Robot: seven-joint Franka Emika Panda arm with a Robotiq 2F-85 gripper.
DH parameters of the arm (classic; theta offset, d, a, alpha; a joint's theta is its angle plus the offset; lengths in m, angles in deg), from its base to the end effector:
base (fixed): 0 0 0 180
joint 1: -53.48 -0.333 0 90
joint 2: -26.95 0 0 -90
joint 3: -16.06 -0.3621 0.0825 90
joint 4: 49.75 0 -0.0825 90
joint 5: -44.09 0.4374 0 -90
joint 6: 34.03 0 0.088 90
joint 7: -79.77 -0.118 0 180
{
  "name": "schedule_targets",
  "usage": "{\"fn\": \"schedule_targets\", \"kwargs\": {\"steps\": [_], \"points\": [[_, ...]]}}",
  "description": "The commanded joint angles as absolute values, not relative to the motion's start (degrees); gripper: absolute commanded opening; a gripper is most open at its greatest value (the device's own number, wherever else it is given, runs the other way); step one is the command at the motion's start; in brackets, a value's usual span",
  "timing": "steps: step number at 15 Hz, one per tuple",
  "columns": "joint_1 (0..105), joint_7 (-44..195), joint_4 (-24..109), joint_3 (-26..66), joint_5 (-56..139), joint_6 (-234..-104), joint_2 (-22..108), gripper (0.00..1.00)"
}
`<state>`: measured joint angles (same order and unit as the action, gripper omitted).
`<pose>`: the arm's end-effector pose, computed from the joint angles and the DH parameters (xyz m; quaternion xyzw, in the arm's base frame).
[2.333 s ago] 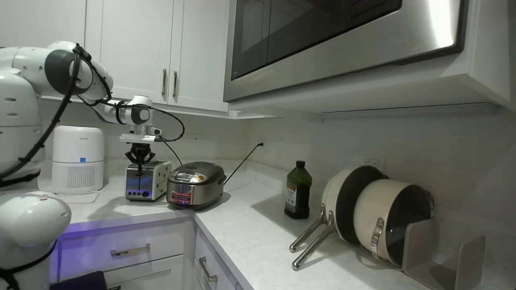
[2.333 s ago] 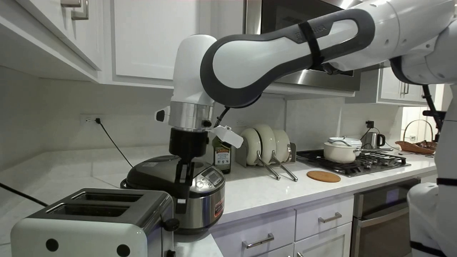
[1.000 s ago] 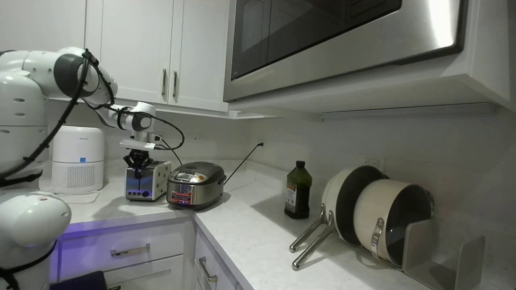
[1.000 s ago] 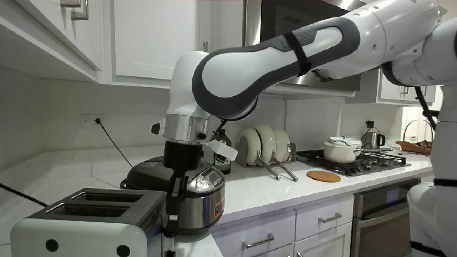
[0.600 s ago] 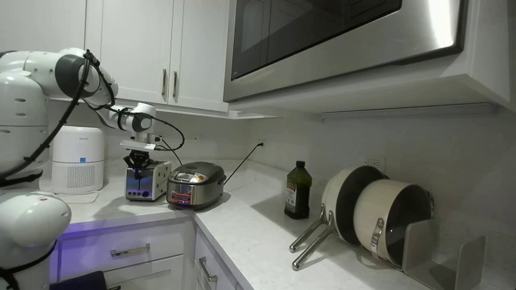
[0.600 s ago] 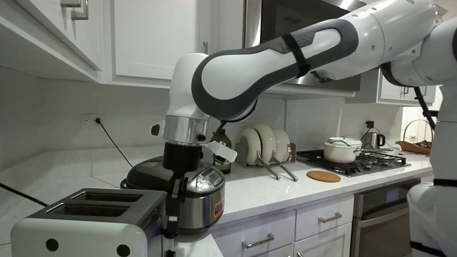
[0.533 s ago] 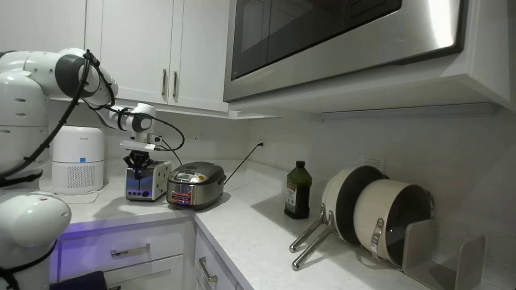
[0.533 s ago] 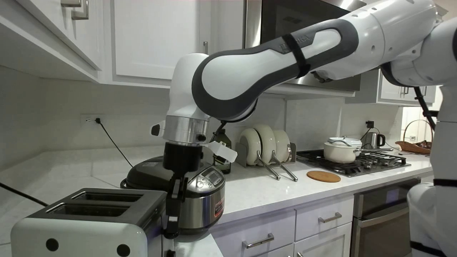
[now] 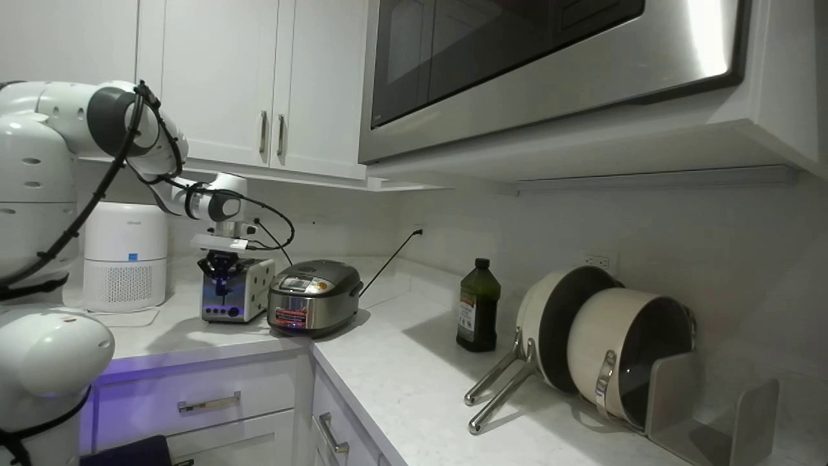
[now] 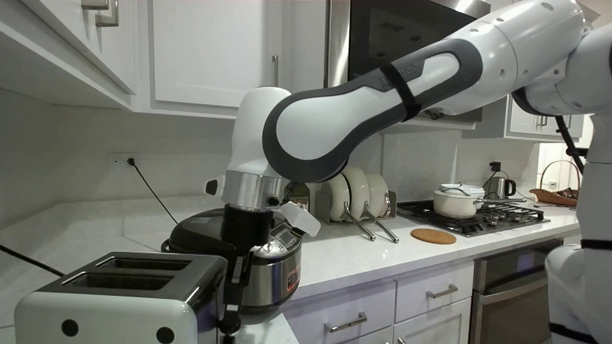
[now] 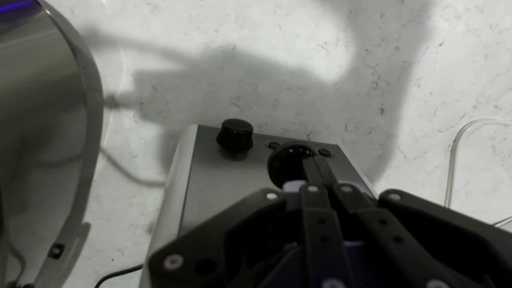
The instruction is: Push the lever of the bread toaster down
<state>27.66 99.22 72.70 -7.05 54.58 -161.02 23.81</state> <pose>0.3791 0.4498 0.4495 -0.8506 -0.5177 -0.0462 0.0801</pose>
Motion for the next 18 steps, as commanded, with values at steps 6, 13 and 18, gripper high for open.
{"fn": "schedule_targets", "kwargs": {"steps": [6,13,18], "points": [[27.7,103.6,79.9,-7.2,56.1,-168.8,22.9,0.0],[27.3,104.2,82.9,-7.4,57.0,-173.0,23.2,0.0],[26.8,103.8,83.6,-7.6,56.4,-174.7,23.2,0.0]]}}
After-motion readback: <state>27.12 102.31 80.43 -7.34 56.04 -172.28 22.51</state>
